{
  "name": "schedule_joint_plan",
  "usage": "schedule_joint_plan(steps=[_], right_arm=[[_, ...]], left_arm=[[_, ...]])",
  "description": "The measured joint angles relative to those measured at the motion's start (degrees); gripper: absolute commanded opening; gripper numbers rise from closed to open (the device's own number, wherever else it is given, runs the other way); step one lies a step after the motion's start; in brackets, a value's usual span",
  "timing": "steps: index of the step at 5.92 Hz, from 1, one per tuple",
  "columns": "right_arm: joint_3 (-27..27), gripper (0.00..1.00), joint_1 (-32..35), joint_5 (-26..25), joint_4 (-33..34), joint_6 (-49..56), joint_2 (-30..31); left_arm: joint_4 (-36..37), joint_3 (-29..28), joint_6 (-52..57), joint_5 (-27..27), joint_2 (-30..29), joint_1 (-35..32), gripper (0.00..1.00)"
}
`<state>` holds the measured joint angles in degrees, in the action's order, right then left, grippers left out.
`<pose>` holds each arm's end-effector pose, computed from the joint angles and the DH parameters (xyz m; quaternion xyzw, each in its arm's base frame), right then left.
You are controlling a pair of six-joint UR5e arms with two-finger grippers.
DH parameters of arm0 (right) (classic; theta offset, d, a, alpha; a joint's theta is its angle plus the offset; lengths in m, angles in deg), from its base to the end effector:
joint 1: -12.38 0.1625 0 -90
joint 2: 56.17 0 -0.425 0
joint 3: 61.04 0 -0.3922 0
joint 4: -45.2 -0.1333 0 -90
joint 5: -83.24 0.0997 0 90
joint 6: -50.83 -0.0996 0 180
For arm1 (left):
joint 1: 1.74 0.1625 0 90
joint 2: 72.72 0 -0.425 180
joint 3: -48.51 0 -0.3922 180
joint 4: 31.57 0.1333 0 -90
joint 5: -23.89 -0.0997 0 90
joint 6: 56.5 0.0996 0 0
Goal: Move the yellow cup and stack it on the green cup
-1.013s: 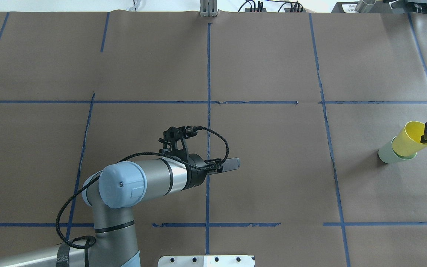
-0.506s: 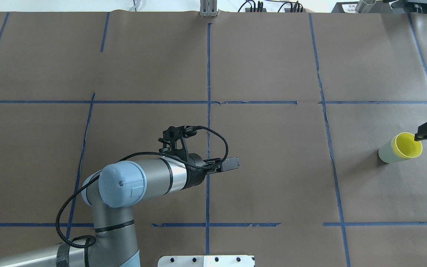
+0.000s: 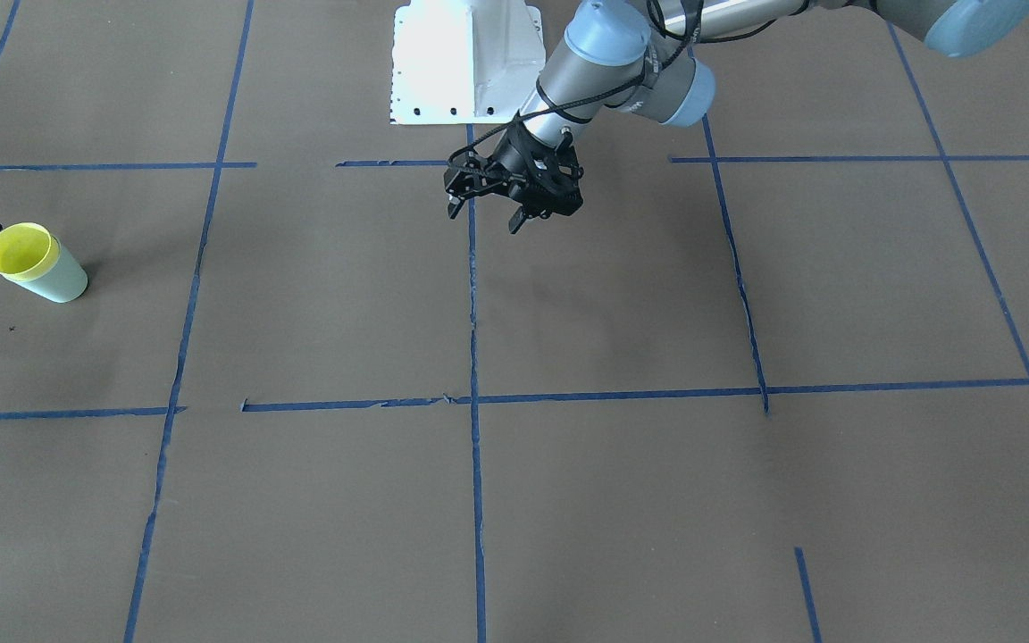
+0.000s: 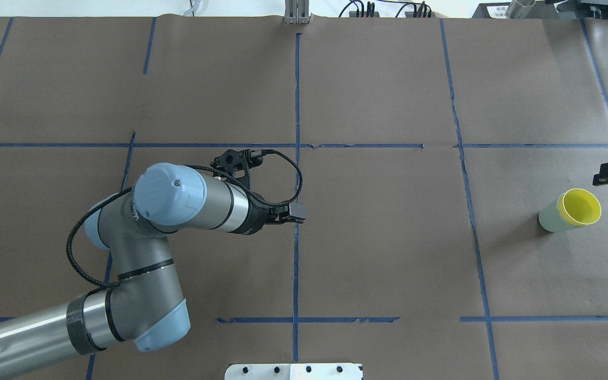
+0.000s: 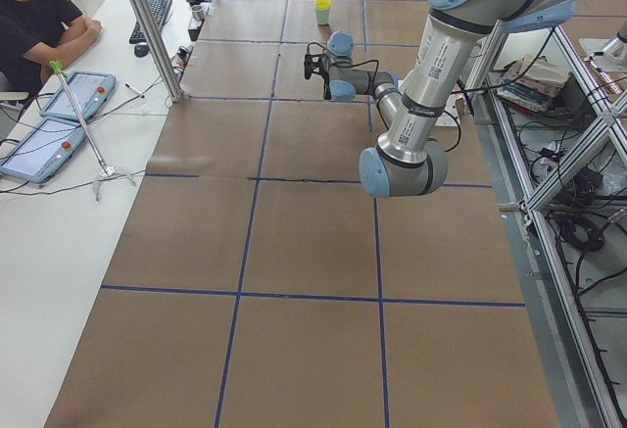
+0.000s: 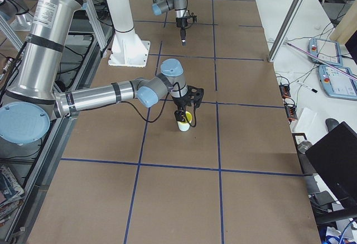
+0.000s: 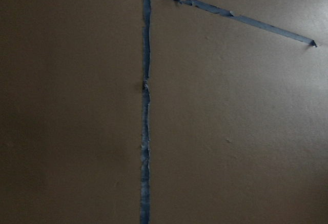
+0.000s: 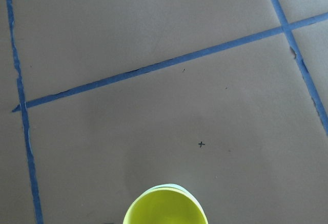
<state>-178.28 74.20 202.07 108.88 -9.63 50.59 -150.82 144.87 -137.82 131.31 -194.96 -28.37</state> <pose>-0.1115 -0.3886 0.5083 0.0537 -0.3826 0.1800 0.9046 0.5426 -0.3878 0.2208 0.0476 0.5638 -0.0445 0.8233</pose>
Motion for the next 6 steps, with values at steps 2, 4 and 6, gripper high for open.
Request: schedule_joint_plan(steps=[2,4,6], right_arm=[[1.82,1.00,7.35,6.07,4.40,10.18,-1.93],[5.60,1.00,15.08,9.33,13.38,25.28,-6.64],[10.81,1.00,21.77,11.22,22.69,39.96,-12.70]], left_arm=[[11.34,0.09,13.77,4.12,2.09,-6.40,1.00],[16.12,0.30,30.34,8.12,8.26,-15.31,1.00],[16.48,0.43,47.03,17.82,16.54,-27.41,1.00]])
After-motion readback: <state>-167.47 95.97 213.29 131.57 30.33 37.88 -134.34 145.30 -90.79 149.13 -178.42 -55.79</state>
